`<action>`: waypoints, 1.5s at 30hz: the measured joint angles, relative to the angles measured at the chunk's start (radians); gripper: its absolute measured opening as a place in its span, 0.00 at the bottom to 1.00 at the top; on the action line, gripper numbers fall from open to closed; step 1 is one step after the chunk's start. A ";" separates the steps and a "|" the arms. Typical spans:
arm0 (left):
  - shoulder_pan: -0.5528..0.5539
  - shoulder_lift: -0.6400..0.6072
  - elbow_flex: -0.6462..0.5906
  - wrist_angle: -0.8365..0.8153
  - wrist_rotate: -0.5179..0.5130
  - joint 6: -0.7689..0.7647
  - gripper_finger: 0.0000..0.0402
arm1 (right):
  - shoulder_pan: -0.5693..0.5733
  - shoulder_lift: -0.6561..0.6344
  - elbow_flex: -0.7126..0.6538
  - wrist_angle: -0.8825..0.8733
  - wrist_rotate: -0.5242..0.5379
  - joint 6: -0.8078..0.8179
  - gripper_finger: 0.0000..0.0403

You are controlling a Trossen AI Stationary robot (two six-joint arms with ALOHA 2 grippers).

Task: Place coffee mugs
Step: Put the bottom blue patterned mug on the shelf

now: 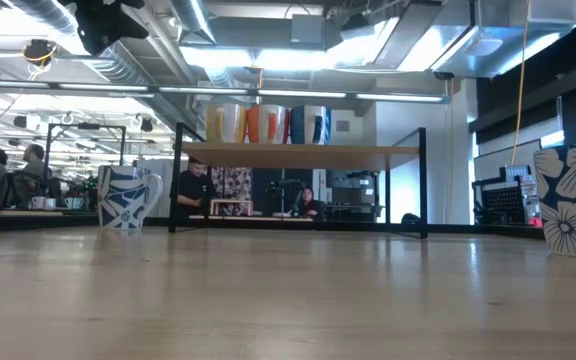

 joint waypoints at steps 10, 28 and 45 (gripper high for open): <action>0.000 0.000 0.000 -0.038 0.019 -0.001 0.46 | 0.141 -0.254 -0.486 0.015 -0.081 0.533 0.51; 0.000 0.000 0.000 -0.042 0.013 -0.002 0.46 | 0.223 -0.329 -0.803 0.121 -0.439 0.842 0.51; 0.000 0.000 0.000 -0.042 0.009 -0.001 0.46 | 0.220 -0.328 -0.987 0.244 -0.450 0.932 0.51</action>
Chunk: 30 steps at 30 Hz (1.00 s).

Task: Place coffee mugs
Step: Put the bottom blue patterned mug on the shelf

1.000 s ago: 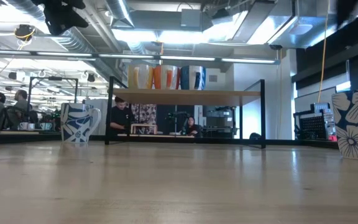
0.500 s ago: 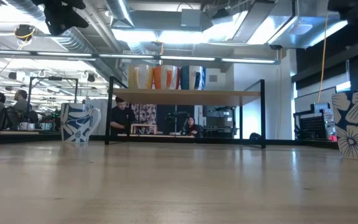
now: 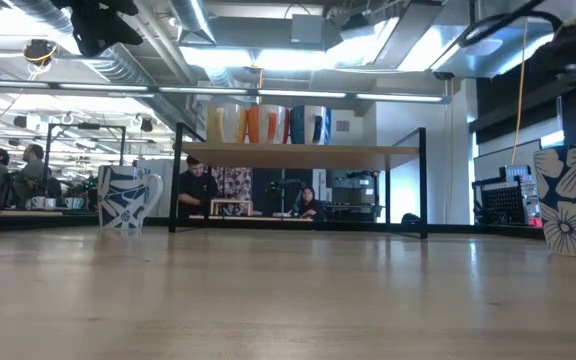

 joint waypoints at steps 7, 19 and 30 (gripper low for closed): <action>0.000 0.000 0.000 0.000 -0.001 0.001 0.46 | 0.000 0.000 -0.043 0.038 0.018 0.007 0.49; 0.000 0.000 0.000 0.000 -0.001 0.001 0.46 | 0.001 0.000 -0.058 0.055 0.065 -0.016 0.10; 0.000 0.000 0.000 -0.001 -0.002 0.001 0.46 | -0.002 0.005 -0.019 0.152 0.221 -0.073 0.10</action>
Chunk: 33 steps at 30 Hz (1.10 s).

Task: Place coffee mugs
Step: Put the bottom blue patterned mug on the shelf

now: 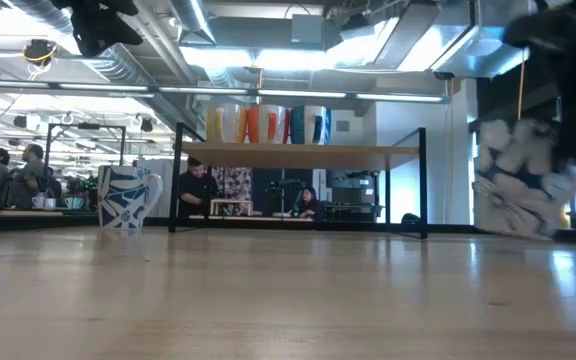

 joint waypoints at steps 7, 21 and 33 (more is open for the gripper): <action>0.000 0.000 0.000 0.000 -0.045 0.003 0.46 | -0.085 0.099 0.134 0.018 0.073 -0.163 0.10; 0.000 0.000 0.000 0.004 -0.051 -0.016 0.46 | -0.315 0.325 0.463 0.114 0.057 -0.719 0.10; 0.000 0.000 0.000 0.008 -0.050 -0.061 0.46 | -0.379 0.408 0.487 0.212 -0.146 -0.806 0.11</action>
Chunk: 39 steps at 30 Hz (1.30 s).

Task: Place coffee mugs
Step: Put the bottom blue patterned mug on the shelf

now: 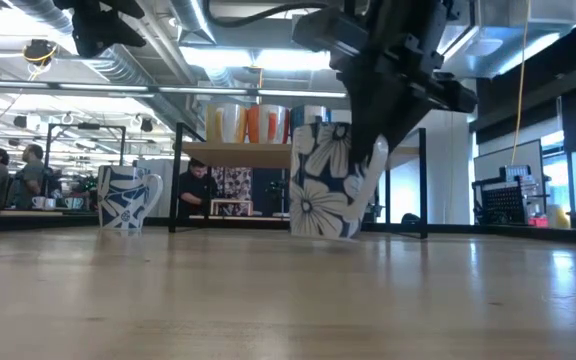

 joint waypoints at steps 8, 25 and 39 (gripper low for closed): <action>0.000 0.000 0.000 -0.001 -0.002 0.000 0.46 | 0.001 0.003 0.000 0.002 -0.012 -0.008 0.12; 0.000 0.000 0.000 -0.001 -0.019 0.005 0.46 | 0.001 0.001 -0.021 0.068 0.010 -0.013 0.31; 0.000 0.056 0.000 0.026 0.019 0.026 0.46 | 0.061 -0.153 0.059 -0.051 0.125 -0.244 0.53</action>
